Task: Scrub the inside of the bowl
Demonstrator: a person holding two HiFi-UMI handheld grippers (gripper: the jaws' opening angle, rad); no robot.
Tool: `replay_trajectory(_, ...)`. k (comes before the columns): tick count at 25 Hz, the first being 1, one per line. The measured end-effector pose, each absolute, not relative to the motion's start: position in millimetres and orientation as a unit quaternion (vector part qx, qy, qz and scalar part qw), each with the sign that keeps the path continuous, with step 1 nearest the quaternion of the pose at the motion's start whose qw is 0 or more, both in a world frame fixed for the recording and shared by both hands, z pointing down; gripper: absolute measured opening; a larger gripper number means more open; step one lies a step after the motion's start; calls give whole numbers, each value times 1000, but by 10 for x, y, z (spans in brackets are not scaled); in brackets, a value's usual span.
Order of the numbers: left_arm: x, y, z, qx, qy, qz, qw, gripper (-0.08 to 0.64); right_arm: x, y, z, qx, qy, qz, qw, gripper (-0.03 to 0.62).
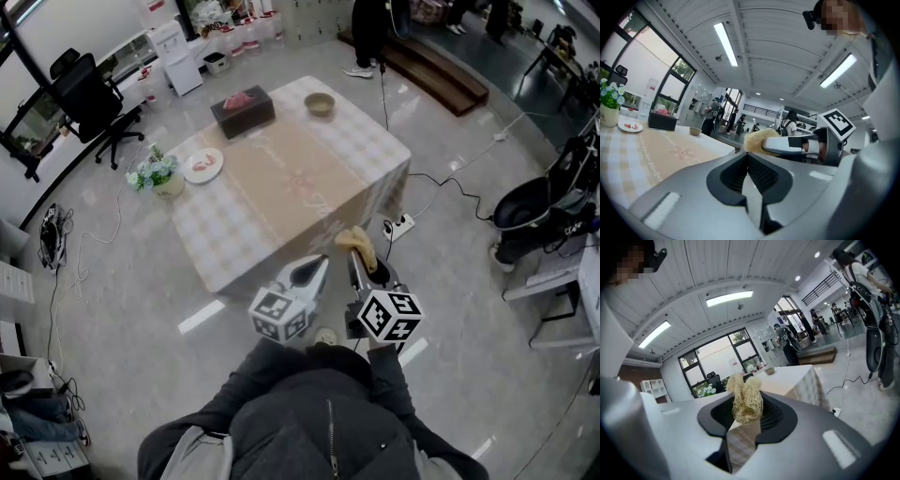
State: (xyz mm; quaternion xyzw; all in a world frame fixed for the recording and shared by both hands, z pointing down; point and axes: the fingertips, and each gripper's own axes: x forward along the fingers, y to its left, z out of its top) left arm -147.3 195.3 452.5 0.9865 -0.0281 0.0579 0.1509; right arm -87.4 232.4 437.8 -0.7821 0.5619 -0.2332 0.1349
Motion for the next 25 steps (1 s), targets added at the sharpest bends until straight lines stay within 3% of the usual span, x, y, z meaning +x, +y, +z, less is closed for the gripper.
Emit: replay_trajectory(25,-1213,1912,4658,987,-15,85,136,11,-594,2415,4543,-799,530,-247,138,109)
